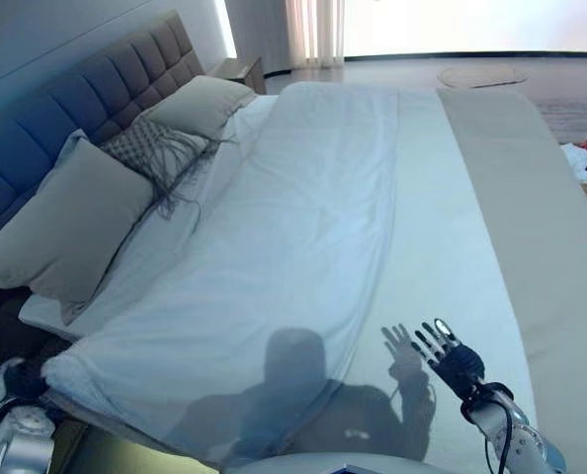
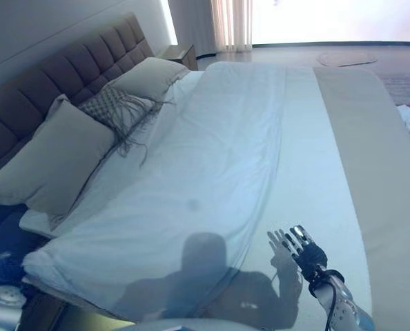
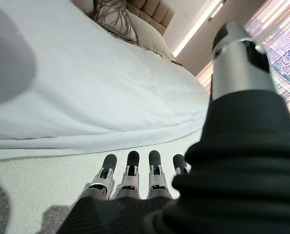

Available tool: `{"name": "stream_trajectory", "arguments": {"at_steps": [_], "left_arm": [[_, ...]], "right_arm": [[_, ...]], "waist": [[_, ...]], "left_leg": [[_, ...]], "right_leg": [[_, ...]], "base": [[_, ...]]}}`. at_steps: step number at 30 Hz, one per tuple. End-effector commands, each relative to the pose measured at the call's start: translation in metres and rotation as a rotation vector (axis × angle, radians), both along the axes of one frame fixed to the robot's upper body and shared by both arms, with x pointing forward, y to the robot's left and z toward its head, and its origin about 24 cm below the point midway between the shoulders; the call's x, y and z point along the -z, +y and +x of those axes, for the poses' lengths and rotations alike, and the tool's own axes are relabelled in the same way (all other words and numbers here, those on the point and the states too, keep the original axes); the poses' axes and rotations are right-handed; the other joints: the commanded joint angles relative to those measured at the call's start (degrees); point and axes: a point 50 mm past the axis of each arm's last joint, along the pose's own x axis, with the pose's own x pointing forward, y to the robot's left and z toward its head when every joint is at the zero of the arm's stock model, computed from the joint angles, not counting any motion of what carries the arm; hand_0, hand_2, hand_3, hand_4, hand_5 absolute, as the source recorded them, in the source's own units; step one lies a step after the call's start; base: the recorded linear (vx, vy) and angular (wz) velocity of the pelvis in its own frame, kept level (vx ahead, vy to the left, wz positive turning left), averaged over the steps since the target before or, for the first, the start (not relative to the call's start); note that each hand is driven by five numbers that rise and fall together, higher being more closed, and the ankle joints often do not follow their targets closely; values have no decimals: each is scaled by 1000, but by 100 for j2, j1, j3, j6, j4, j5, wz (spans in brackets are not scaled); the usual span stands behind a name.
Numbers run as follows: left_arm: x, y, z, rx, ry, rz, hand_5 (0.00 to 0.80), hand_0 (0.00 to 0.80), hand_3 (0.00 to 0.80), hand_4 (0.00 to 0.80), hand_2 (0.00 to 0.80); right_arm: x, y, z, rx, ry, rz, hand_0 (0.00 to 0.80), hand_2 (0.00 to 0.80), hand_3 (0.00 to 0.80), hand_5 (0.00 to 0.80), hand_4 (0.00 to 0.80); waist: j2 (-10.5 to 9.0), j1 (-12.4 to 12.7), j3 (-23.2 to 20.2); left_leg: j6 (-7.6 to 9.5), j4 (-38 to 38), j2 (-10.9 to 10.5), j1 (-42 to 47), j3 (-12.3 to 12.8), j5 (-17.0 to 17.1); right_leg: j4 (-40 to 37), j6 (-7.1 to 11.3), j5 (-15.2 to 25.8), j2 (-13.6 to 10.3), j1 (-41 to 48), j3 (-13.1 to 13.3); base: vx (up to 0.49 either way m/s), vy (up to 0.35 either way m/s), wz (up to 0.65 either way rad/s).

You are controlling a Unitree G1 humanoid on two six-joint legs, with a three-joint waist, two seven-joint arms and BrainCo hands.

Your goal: Make the bed neatly

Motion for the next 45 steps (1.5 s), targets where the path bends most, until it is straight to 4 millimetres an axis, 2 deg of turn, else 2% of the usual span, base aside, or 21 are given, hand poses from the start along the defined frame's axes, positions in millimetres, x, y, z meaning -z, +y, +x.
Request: {"name": "stream_trajectory", "arguments": {"at_steps": [1,2,5,8,10,11,12,15,18,21,23,25,27,29,32,35,38,41,43,45], "left_arm": [[-84,51,2,-47,-18,280,0,0,0,0,0],[-77,53,-3,-99,8,213,0,0,0,0,0],[-42,46,-14,-154,18,82,0,0,0,0,0],[-6,29,-18,-132,42,-28,0,0,0,0,0],[17,14,-18,-102,42,-90,0,0,0,0,0],[23,9,-17,-88,41,-108,0,0,0,0,0],[32,2,-16,-74,29,-135,0,0,0,0,0],[47,-21,-2,20,-59,-226,0,0,0,0,0],[46,-45,25,175,-215,-342,0,0,0,0,0],[32,-67,55,265,-392,-523,0,0,0,0,0],[34,-95,67,392,-507,-594,0,0,0,0,0],[35,-116,90,503,-540,-721,0,0,0,0,0],[25,-133,112,611,-575,-792,0,0,0,0,0],[2,-158,136,749,-657,-908,0,0,0,0,0],[-21,-188,153,883,-705,-1027,0,0,0,0,0],[-25,-211,159,893,-735,-1197,0,0,0,0,0],[-15,-225,154,825,-742,-1349,0,0,0,0,0],[-1,-227,144,741,-740,-1417,0,0,0,0,0],[7,-225,137,667,-743,-1478,0,0,0,0,0],[13,-218,130,649,-737,-1466,0,0,0,0,0]], "right_arm": [[-17,-5,15,55,-124,40,0,0,0,0,0],[-18,-5,16,57,-130,43,0,0,0,0,0],[-20,-2,20,63,-135,50,0,0,0,0,0],[-20,0,24,60,-137,57,0,0,0,0,0],[-21,2,27,55,-146,61,0,0,0,0,0],[-20,3,28,52,-148,62,0,0,0,0,0],[-20,4,30,47,-154,62,0,0,0,0,0],[-18,11,36,26,-167,69,0,0,0,0,0],[-15,18,38,9,-169,70,0,0,0,0,0],[-9,23,38,15,-172,70,0,0,0,0,0],[-1,28,39,21,-176,83,0,0,0,0,0],[6,37,46,-2,-164,93,0,0,0,0,0],[8,43,49,-26,-151,91,0,0,0,0,0],[7,48,54,-45,-152,91,0,0,0,0,0],[5,58,60,-34,-160,102,0,0,0,0,0],[6,66,64,-11,-153,125,0,0,0,0,0],[7,73,64,23,-141,142,0,0,0,0,0],[8,74,61,58,-133,152,0,0,0,0,0],[9,72,59,74,-136,162,0,0,0,0,0],[11,70,55,80,-140,169,0,0,0,0,0]], "waist": [[-222,260,150],[-224,264,160],[-240,292,221],[-251,349,235],[-266,390,222],[-260,402,187],[-276,403,204],[-302,417,187],[-342,413,190],[-380,422,213],[-438,418,249],[-461,300,289],[-458,199,274],[-466,140,223],[-498,126,191],[-553,158,182],[-612,177,197],[-681,184,213],[-746,191,219],[-808,203,231]], "left_leg": [[-137,-28,65,287,8,-695],[-132,-20,63,283,12,-701],[-72,38,33,210,65,-613],[-54,24,25,221,33,-600],[-54,6,25,226,18,-589],[-92,-32,40,294,-53,-677],[-52,-8,28,230,12,-583],[-52,-39,43,259,25,-582],[-62,-57,63,300,46,-588],[-67,-53,95,323,89,-599],[-63,-32,120,339,175,-650],[-65,-60,135,429,257,-639],[-64,-78,146,498,324,-646],[-40,-78,157,529,373,-673],[7,-82,136,562,395,-717],[75,-88,93,594,376,-765],[153,-116,48,616,350,-796],[206,-181,29,619,339,-786],[233,-228,14,600,319,-770],[266,-266,-24,573,294,-765]], "right_leg": [[-1361,633,1906,-299,-8,136],[-1367,638,1918,-302,-2,131],[-1360,576,2043,-354,-32,30],[-1355,569,2062,-366,11,-8],[-1365,568,2068,-362,41,-23],[-1376,632,1991,-326,92,60],[-1368,563,2073,-361,45,-24],[-1387,560,2064,-339,64,-6],[-1390,555,2063,-329,75,30],[-1390,556,2065,-330,102,41],[-1411,559,2056,-313,108,56],[-1410,543,2050,-279,159,133],[-1380,538,2027,-277,172,187],[-1374,544,2019,-289,199,230],[-1361,555,2060,-320,195,280],[-1332,575,2102,-363,180,302],[-1311,586,2140,-374,150,346],[-1321,599,2189,-343,131,390],[-1324,620,2253,-337,104,418],[-1270,639,2339,-368,49,458]], "base": [[47,3,10],[37,2,11],[-109,3,16],[-17,-2,18],[31,-6,22],[-2,-1,23],[0,-2,21],[-17,-8,18],[10,-13,9],[4,-41,-8],[-14,-66,-3],[26,-20,-6],[27,16,-12],[16,5,-13],[7,-20,-14],[13,-31,-17],[3,-30,-16],[-18,-43,-13],[-27,-29,-6],[-16,-3,-2]]}}
